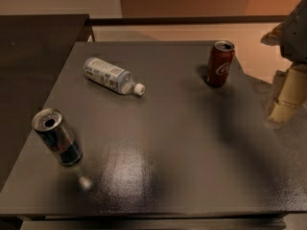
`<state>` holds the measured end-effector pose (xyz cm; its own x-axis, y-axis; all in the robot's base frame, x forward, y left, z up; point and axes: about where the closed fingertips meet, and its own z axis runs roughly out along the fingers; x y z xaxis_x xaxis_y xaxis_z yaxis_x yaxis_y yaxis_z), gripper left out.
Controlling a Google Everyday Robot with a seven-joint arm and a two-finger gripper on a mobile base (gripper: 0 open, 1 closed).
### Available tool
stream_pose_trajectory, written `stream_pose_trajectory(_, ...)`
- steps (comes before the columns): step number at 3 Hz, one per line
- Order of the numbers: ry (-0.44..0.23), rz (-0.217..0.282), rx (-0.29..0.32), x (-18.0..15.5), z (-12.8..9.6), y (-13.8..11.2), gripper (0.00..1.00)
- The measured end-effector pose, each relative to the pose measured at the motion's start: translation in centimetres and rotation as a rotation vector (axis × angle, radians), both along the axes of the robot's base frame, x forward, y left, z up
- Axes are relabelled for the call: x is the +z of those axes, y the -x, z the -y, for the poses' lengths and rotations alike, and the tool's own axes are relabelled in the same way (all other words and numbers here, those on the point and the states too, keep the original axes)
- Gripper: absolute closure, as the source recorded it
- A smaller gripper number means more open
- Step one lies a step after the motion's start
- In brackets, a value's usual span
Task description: Move coke can near blue plastic bottle
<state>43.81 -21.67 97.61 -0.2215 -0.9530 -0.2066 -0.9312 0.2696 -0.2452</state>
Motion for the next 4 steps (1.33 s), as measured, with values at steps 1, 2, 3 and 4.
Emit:
stream_pose_trajectory(1,0.000,0.000,0.000,0.0,0.0,0.0,0.00)
stream_pose_trajectory(2,-0.022,0.007,-0.031,-0.1,0.1,-0.8,0.00)
stream_pose_trajectory(3,-0.075,0.029,-0.104,-0.6,0.5,-3.0,0.00)
stream_pose_trajectory(4,-0.132,0.055,-0.173,-1.3,0.9,-6.0,0.00)
